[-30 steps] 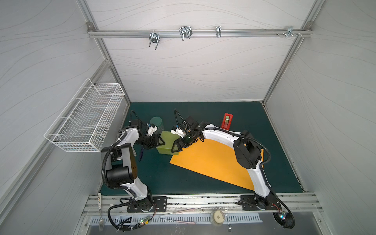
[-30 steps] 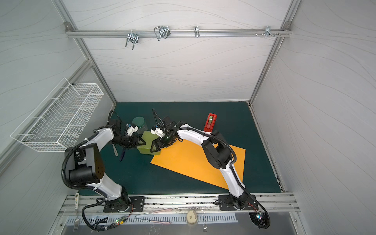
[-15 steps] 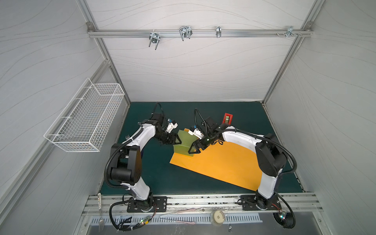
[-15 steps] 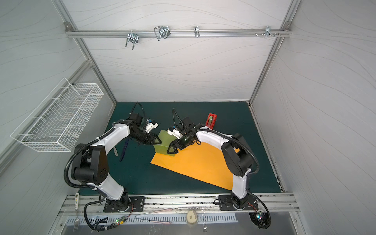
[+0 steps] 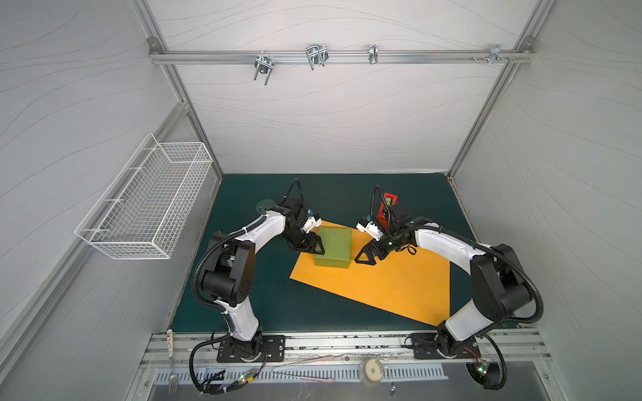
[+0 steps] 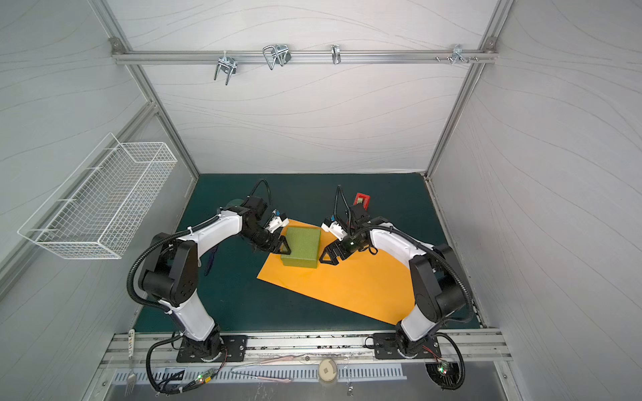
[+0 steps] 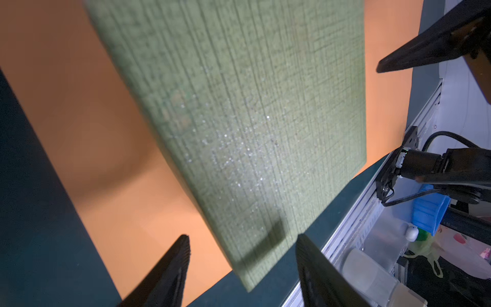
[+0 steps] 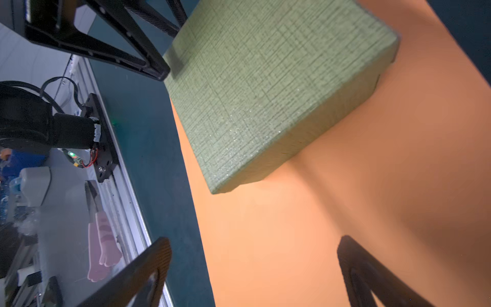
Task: Wrap a gift box in wrapping paper
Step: Place the gift box on the wrapping paper, then move the gift box onto the wrapping paper.
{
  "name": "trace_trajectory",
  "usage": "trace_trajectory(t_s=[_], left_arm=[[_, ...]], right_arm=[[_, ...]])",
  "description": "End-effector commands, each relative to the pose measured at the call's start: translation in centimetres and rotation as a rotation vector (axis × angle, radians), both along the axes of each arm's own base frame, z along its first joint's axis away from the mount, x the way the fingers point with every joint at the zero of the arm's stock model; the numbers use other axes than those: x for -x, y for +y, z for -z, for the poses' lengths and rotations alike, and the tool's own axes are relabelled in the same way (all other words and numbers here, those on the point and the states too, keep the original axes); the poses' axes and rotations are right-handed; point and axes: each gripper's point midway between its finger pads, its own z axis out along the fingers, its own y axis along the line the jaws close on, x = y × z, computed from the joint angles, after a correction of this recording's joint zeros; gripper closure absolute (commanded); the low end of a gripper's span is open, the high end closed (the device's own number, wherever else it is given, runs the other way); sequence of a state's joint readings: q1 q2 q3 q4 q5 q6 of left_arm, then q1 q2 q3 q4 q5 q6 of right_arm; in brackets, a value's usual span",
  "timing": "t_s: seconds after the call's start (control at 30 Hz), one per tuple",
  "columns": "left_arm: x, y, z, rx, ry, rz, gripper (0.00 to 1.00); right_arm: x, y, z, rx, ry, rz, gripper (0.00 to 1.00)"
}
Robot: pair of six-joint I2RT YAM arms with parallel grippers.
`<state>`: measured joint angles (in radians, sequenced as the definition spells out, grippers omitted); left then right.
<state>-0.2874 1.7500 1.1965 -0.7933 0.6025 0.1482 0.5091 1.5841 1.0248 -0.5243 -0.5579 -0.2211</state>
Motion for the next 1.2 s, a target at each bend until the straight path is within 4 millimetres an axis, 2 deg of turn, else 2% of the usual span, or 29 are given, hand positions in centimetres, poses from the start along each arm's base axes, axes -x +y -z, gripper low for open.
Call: trace_trajectory(t_s=[0.0,0.1,0.17,0.27,0.37,0.43,0.5,0.57,0.67,0.8,1.03,1.17], left_arm=[[-1.4,0.4,-1.3,0.014,-0.072,0.001,0.32],[-3.1,1.0,-0.9,0.003,-0.063,-0.066,0.32],[-3.3,0.0,-0.6,0.011,-0.014,-0.057,0.32],[-3.2,-1.6,0.2,0.0,0.02,-0.032,0.34],[-3.6,-2.2,0.4,0.007,0.023,-0.036,0.36],[-3.7,-2.3,0.5,0.005,0.017,-0.039,0.36],[-3.8,-2.3,0.6,0.004,0.011,-0.038,0.36],[-3.7,-2.5,1.0,-0.008,0.009,-0.032,0.37],[-3.3,-2.6,1.8,-0.019,0.027,-0.03,0.37],[-2.8,-2.2,2.1,-0.036,0.029,-0.021,0.38],[-1.8,-1.8,1.8,-0.035,0.024,-0.004,0.39],[-1.8,-2.4,1.0,0.001,0.031,-0.015,0.39]], right_arm=[[0.1,0.8,-1.3,0.005,-0.058,-0.05,0.01],[-1.5,0.7,-1.5,0.007,-0.026,-0.012,0.01],[-1.7,-1.0,-1.6,0.032,-0.022,-0.026,0.01],[-0.7,-5.4,-1.0,0.137,-0.076,-0.116,0.01],[-0.2,-11.2,1.5,0.307,-0.105,-0.136,0.01],[0.5,-14.3,3.1,0.384,-0.109,-0.142,0.03],[0.7,-16.5,4.8,0.447,-0.134,-0.143,0.06],[1.0,-17.6,7.0,0.506,-0.159,-0.167,0.1],[0.3,-17.4,8.9,0.517,-0.17,-0.157,0.17],[-0.9,-15.8,10.0,0.538,-0.198,-0.199,0.22],[-3.1,-11.1,10.1,0.501,-0.238,-0.273,0.26],[-3.9,-10.4,10.0,0.504,-0.241,-0.286,0.25]])
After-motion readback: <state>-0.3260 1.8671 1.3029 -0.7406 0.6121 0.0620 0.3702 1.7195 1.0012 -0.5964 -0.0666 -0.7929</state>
